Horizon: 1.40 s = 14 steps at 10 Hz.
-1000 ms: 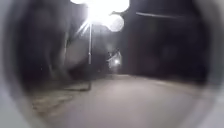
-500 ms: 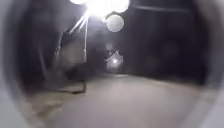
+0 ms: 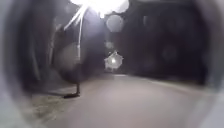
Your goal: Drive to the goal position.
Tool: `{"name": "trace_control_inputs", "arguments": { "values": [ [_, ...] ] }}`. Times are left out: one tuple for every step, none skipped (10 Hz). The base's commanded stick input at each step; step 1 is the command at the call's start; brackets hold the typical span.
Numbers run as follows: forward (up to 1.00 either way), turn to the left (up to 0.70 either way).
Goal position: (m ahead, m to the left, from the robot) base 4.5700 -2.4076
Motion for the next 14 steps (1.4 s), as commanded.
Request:
{"name": "trace_control_inputs", "arguments": {
  "values": [
    [1.00, -0.18],
    [1.00, -0.05],
    [1.00, 0.00],
    [1.00, 0.00],
    [1.00, 0.00],
    [1.00, 0.00],
    [1.00, 0.00],
    [1.00, 0.00],
    [1.00, 0.00],
    [1.00, 0.00],
    [1.00, 0.00],
    [1.00, 0.00],
    [1.00, 0.00],
    [1.00, 0.00]
  ]
}}
